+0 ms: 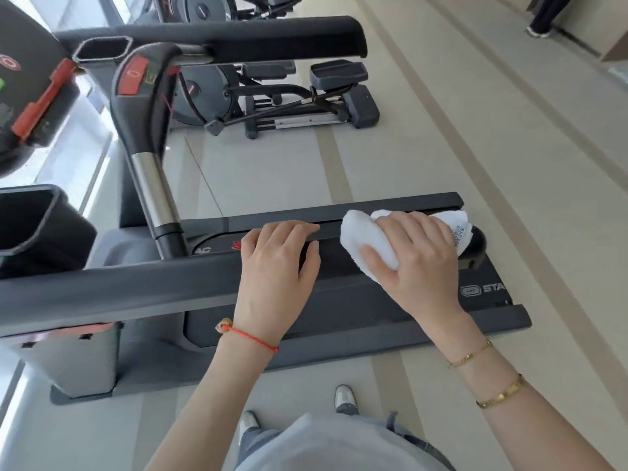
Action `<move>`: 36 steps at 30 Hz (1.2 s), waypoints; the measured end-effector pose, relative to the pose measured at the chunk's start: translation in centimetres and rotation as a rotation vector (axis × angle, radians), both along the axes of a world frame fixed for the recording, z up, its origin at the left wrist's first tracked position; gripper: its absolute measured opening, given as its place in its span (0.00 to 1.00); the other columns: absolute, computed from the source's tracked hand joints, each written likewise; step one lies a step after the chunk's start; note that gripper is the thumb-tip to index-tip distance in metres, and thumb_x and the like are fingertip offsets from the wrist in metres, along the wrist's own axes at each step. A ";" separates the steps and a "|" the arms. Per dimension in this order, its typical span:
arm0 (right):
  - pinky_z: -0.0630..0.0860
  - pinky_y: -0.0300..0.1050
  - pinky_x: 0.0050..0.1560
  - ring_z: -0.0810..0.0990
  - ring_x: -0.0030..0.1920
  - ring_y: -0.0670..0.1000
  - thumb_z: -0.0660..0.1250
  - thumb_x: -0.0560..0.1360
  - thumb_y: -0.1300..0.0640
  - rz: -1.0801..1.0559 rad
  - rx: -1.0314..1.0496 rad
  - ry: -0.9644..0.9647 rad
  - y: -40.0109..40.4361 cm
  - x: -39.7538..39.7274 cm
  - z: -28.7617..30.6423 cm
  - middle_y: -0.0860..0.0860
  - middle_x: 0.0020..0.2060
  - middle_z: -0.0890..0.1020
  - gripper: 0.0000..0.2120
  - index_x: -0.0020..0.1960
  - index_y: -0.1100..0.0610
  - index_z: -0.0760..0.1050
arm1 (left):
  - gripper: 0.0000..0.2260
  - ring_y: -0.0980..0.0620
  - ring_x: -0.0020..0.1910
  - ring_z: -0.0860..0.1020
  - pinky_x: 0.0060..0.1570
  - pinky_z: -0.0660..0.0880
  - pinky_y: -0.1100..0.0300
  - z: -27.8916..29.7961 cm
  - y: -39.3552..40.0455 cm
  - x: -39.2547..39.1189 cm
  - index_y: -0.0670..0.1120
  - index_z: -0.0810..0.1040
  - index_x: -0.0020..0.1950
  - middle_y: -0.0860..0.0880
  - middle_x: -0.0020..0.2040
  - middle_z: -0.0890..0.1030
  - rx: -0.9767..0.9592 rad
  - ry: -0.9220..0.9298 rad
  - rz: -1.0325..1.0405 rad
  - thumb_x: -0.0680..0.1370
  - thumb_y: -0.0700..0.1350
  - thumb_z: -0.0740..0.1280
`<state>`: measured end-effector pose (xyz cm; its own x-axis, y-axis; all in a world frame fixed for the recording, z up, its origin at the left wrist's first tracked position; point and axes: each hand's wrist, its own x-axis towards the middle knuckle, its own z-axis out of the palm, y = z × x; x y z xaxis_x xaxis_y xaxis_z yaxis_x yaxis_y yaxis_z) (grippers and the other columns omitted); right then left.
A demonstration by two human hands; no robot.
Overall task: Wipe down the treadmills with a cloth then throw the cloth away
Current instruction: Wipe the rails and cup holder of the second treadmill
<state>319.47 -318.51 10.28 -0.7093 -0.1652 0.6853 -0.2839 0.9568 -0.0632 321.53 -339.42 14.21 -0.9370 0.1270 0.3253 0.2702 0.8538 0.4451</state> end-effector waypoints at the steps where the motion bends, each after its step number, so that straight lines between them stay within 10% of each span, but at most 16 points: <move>1: 0.69 0.50 0.54 0.77 0.48 0.56 0.61 0.78 0.42 -0.006 -0.003 -0.004 1.3 0.0 0.0 0.51 0.48 0.81 0.18 0.52 0.56 0.79 | 0.10 0.50 0.56 0.77 0.63 0.65 0.52 0.0 1.2 -0.1 0.48 0.80 0.60 0.54 0.55 0.81 -0.005 0.000 0.001 0.80 0.44 0.64; 18: 0.73 0.35 0.50 0.77 0.57 0.47 0.60 0.77 0.40 0.192 -0.974 -0.420 10.7 0.7 -1.8 0.39 0.55 0.76 0.11 0.59 0.37 0.71 | 0.12 0.49 0.46 0.79 0.59 0.66 0.52 -0.8 12.9 -2.1 0.49 0.82 0.53 0.54 0.47 0.84 -0.114 0.048 0.036 0.82 0.47 0.59; 23: 0.74 0.39 0.52 0.77 0.57 0.48 0.62 0.76 0.41 0.256 -1.003 -0.412 10.6 1.2 -1.8 0.37 0.55 0.75 0.11 0.58 0.36 0.70 | 0.15 0.49 0.41 0.78 0.57 0.66 0.53 -1.0 13.1 -1.9 0.49 0.82 0.46 0.55 0.42 0.84 -0.145 0.084 0.077 0.83 0.46 0.57; 29: 0.73 0.40 0.46 0.80 0.47 0.38 0.63 0.72 0.34 0.245 -0.949 -0.904 12.9 -2.1 1.3 0.38 0.45 0.82 0.12 0.49 0.38 0.79 | 0.14 0.49 0.42 0.78 0.57 0.65 0.53 -1.2 12.8 -1.9 0.50 0.83 0.48 0.55 0.42 0.84 -0.144 0.091 0.052 0.83 0.47 0.57; 36: 0.69 0.45 0.59 0.72 0.60 0.46 0.61 0.77 0.41 0.147 -0.666 -0.423 10.2 1.4 -1.0 0.41 0.61 0.73 0.18 0.63 0.49 0.71 | 0.15 0.50 0.42 0.79 0.57 0.66 0.53 -1.3 12.8 -2.0 0.49 0.83 0.47 0.55 0.43 0.84 -0.138 0.100 0.046 0.83 0.47 0.57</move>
